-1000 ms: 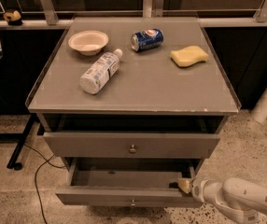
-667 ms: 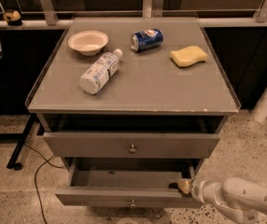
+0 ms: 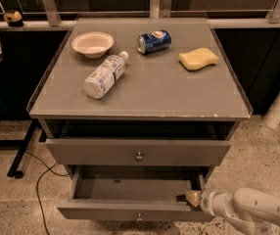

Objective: Open middle drawer

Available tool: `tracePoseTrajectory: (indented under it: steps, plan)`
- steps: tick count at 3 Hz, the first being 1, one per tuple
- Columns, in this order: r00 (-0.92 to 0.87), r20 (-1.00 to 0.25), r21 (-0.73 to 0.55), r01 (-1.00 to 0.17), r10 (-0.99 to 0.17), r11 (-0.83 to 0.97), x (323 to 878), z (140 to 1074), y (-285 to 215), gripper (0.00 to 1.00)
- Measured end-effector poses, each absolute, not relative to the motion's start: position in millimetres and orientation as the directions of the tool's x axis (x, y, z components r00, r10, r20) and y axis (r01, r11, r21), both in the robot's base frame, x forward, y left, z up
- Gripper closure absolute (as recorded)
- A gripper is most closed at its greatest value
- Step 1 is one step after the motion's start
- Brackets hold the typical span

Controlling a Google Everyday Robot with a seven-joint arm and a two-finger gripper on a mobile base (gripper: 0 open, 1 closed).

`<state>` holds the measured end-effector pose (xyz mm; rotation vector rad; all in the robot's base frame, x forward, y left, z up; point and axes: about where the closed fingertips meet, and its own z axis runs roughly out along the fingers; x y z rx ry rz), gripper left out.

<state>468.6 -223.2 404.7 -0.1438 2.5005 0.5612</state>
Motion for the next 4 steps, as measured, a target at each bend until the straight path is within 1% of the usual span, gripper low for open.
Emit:
tracePoseTrajectory:
  steps: [2,3,4]
  plan:
    - [-0.859,-0.511,0.407,-0.206,0.035,0.890,437.9,402.8,-221.2,1.00]
    - [-0.859,-0.511,0.407,-0.206,0.034,0.890,437.9,402.8,-221.1,1.00]
    - [-0.857,-0.511,0.386,-0.295,-0.064,0.874,439.1,405.1,-197.9,1.00]
